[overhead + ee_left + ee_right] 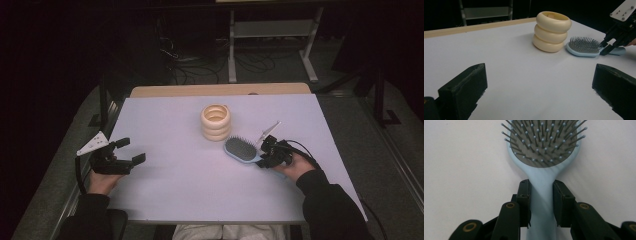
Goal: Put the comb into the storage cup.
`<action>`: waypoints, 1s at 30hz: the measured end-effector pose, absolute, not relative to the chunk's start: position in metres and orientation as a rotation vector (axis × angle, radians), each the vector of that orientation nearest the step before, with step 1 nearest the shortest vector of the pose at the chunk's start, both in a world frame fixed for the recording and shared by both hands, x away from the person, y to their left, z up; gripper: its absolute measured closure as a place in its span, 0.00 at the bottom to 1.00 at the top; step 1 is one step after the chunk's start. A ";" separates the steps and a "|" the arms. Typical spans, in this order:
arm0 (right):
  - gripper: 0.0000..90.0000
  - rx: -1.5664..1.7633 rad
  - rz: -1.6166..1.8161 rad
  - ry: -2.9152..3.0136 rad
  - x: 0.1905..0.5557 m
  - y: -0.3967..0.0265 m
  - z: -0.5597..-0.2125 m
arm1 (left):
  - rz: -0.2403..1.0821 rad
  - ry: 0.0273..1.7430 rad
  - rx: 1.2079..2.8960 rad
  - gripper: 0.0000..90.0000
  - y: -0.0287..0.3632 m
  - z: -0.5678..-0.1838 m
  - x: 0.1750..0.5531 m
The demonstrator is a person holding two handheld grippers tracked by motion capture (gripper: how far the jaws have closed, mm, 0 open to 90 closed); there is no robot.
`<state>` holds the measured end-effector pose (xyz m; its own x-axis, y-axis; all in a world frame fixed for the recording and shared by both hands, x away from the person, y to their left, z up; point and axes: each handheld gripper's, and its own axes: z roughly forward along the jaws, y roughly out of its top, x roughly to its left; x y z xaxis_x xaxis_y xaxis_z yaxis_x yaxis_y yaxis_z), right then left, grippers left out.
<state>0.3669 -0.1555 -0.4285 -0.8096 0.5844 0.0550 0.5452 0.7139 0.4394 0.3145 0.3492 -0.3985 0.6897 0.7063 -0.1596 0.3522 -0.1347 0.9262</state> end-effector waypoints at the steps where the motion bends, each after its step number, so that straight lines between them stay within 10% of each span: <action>1: 0.76 0.937 0.686 2.828 0.367 -0.156 -0.428 | 0.380 0.850 1.741 0.00 0.349 -0.399 0.314; 30: 0.76 0.925 0.874 2.740 0.355 -0.177 -0.383 | 0.378 0.858 1.750 0.00 0.349 -0.399 0.315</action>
<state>0.3554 -0.1768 -0.3834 -0.8060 0.5881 0.0673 0.5185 0.6464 0.5598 0.3147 0.3494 -0.3995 0.6872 0.7086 -0.1602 0.3600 -0.1406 0.9223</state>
